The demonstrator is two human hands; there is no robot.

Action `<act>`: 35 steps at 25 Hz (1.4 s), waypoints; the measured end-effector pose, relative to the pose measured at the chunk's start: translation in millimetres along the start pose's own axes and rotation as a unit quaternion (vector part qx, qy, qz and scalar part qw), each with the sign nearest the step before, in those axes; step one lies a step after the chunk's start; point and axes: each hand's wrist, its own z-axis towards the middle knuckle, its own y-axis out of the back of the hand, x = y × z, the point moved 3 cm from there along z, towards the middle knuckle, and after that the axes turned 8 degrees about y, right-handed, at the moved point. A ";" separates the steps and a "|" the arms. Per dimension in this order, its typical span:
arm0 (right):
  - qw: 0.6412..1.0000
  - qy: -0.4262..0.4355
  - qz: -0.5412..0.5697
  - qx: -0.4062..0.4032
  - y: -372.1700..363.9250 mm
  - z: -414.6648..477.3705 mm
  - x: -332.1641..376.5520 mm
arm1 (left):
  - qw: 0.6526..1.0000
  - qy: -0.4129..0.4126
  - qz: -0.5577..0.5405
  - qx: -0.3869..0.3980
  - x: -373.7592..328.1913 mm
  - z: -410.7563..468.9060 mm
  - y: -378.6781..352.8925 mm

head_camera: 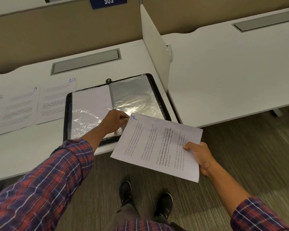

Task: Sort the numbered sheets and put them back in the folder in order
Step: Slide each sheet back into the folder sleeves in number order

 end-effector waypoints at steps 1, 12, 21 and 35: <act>1.000 0.001 -0.012 -0.002 0.4 -1.1 -0.6 | 1.000 0.011 -0.001 -0.010 -2.6 -0.1 1.3; 0.997 0.039 -0.013 -0.067 -9.9 -26.3 -4.4 | 0.993 -0.026 0.073 -0.085 -16.2 -14.2 -12.1; 0.989 0.085 0.031 -0.120 -42.0 -35.2 -21.8 | 0.989 -0.010 0.121 -0.084 -27.1 -14.6 -33.0; 0.791 0.438 -0.421 -0.069 -87.6 -7.7 -2.9 | 0.986 0.070 0.119 -0.090 -8.4 -14.2 -50.7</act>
